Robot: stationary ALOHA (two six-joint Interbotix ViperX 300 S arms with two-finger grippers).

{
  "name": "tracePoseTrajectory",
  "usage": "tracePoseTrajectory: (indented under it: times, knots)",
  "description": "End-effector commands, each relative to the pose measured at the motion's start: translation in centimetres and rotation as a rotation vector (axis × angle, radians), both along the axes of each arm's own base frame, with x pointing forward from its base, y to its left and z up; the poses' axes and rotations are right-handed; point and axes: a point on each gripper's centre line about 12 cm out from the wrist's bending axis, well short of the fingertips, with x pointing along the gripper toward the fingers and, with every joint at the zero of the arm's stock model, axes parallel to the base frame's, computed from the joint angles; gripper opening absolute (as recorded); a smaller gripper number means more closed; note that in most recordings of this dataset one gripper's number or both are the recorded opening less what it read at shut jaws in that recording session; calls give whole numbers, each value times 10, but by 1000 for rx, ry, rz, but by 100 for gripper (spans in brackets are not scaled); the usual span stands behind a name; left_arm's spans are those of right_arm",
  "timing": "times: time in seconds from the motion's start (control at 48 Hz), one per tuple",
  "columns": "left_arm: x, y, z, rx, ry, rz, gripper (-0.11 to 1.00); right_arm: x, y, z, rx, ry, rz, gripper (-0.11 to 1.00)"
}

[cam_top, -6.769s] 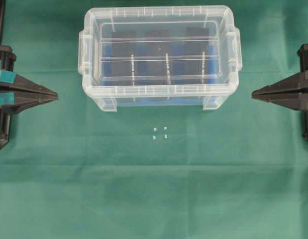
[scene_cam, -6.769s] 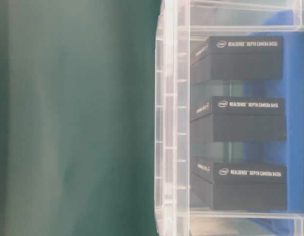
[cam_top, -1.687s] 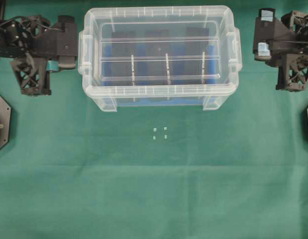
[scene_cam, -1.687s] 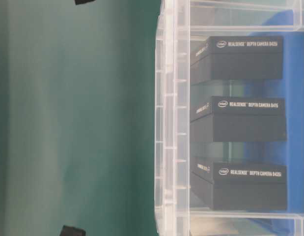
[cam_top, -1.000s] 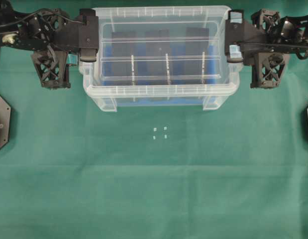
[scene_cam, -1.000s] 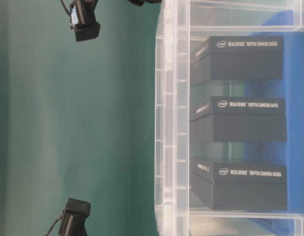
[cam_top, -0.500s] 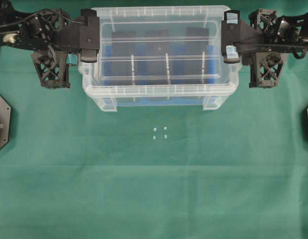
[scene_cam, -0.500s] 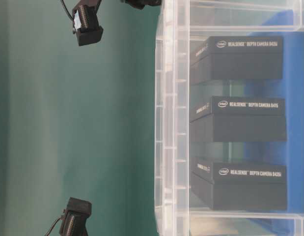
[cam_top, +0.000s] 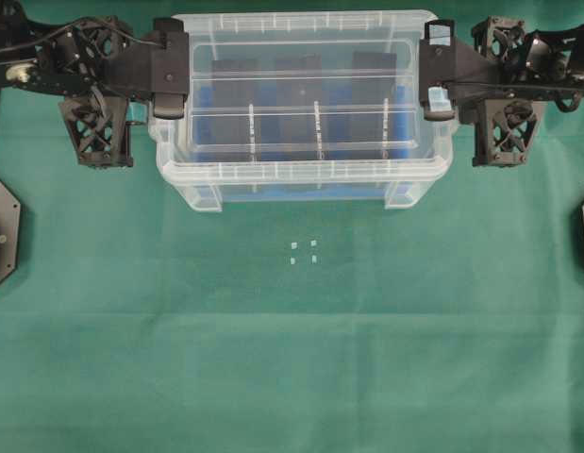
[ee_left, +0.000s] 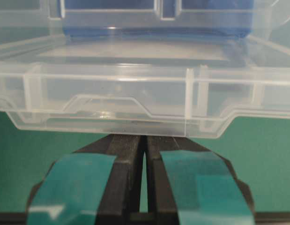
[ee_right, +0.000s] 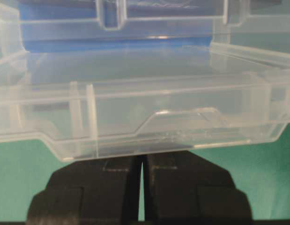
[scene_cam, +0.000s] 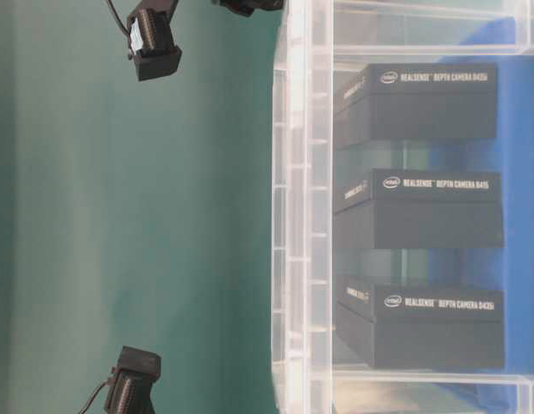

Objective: Clamp the lid of the box with both arms, then lift and open it.
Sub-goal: 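Move both grippers inward and clamp the lid's left and right rims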

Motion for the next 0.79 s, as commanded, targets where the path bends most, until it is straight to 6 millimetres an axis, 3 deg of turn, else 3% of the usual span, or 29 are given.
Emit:
tracePoseTrajectory:
  times: [0.0,0.771]
  knots:
    - [12,-3,13,19,-62,-19,0,17,2,16,-17,-70,15,-2]
    - [17,-3,36,35,-105,-24,0,16,2,42,-32,-102,12,-2]
